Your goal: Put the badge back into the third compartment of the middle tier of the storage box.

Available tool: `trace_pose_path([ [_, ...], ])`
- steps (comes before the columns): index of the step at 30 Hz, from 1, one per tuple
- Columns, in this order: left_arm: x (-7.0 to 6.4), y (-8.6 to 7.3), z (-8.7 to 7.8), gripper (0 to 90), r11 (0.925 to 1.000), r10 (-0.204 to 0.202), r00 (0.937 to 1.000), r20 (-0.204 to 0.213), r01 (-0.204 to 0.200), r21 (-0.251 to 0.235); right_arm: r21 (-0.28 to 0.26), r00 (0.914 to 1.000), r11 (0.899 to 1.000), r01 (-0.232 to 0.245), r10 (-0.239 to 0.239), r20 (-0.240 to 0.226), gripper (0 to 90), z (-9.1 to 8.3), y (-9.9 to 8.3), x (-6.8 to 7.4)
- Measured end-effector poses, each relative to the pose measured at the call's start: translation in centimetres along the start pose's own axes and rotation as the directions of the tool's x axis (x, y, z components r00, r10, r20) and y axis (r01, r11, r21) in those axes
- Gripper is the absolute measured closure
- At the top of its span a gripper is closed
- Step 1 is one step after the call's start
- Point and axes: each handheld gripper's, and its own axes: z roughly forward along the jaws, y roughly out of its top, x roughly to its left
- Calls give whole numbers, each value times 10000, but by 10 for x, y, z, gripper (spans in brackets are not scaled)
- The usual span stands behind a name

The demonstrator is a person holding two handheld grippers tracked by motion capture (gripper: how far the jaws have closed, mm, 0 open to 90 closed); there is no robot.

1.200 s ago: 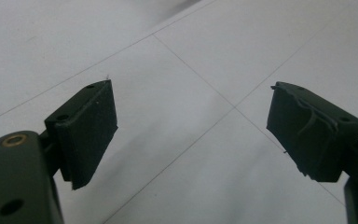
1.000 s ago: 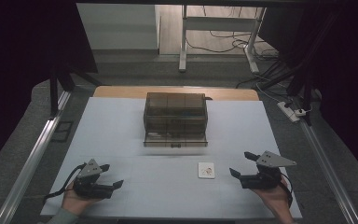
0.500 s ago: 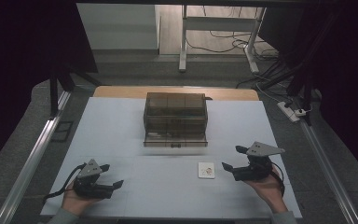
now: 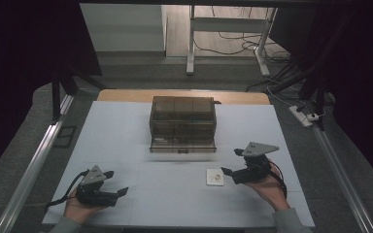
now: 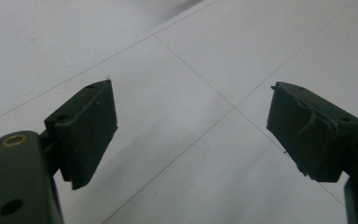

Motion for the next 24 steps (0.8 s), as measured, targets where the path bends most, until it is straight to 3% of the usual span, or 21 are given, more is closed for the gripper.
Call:
trace_pose_path([
  [5,0,0,1,157,10000,13,10000,1,-13,25,146,9993,9997,179,-174,-341,149,9,12,0],
  [12,0,0,0,157,10000,10,10000,0,-10,10,766,9943,9950,638,-568,-901,149,25,26,4],
  [20,0,1,-1,158,10000,-32,10000,36,32,-77,1069,9861,9898,946,-784,-1466,149,37,28,4],
  [24,1,0,-2,158,10000,-18,10000,4,18,-63,1622,9798,9795,1196,-901,-1782,147,42,24,6],
])
